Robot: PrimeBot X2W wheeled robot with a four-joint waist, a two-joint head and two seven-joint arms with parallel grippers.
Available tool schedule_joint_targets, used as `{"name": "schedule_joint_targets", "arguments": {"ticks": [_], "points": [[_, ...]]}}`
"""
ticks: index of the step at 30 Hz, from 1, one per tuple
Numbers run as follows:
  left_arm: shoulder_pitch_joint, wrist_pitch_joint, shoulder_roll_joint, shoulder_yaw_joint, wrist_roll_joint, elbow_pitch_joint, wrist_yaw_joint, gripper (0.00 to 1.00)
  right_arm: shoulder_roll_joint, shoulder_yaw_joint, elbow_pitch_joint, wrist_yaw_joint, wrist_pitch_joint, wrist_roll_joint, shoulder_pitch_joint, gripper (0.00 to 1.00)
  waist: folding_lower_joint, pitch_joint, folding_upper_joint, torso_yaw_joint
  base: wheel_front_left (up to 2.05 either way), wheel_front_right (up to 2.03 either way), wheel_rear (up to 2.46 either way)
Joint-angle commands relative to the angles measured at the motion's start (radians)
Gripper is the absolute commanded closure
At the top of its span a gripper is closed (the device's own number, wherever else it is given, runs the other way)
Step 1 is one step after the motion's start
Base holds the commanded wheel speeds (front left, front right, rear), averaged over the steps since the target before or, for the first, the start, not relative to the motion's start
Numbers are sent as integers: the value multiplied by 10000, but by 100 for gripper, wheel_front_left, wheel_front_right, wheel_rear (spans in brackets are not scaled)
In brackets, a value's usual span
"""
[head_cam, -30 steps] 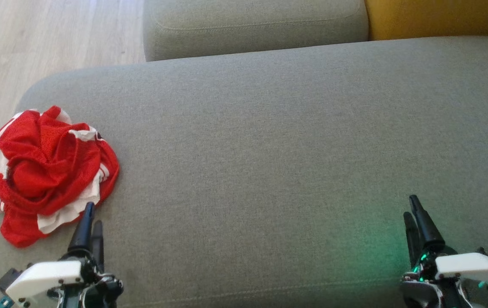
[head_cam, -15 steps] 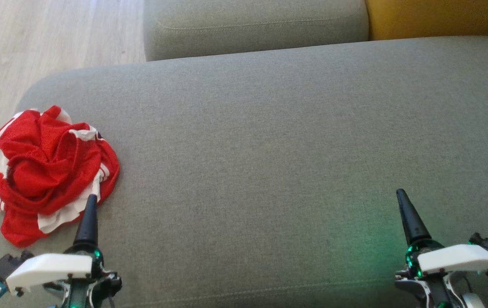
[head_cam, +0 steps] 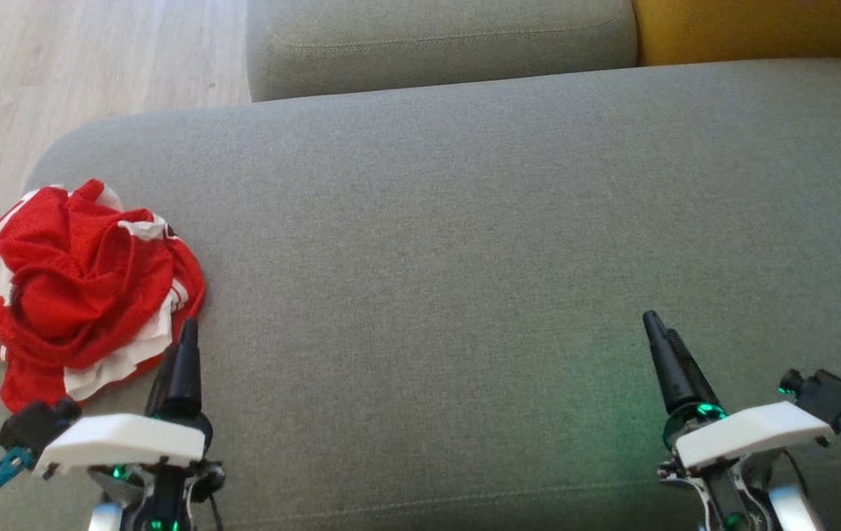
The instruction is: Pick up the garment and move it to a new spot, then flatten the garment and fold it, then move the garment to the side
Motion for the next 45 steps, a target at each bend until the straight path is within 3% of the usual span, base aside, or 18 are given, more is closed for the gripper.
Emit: {"name": "schedule_joint_targets", "arguments": {"ticks": [1, 24, 38, 45], "points": [[-339, -139, 167, 1, 475, -526, 104, 0, -82, 211, -457, 1, -178, -418, -511, 0, 0, 13, 0, 0, 0, 0, 0], [-448, -792, 977, -1434, 3374, -1268, 1799, 0, -99, 889, -1062, 1, -827, -3121, -522, 0, 0, -10, 0, 44, 0, 0, 0], [-314, -1207, 1319, -2072, 4875, -1731, 2338, 0, -109, 930, -1333, 1, -1239, -4493, -500, 0, 0, -57, 0, 19, 0, 0, 0], [-228, -1415, 1365, -2309, 5599, -1918, 2354, 0, -114, 813, -1277, 1, -1445, -5313, -509, 0, 0, -59, 0, 60, 0, 0, 0]]}}
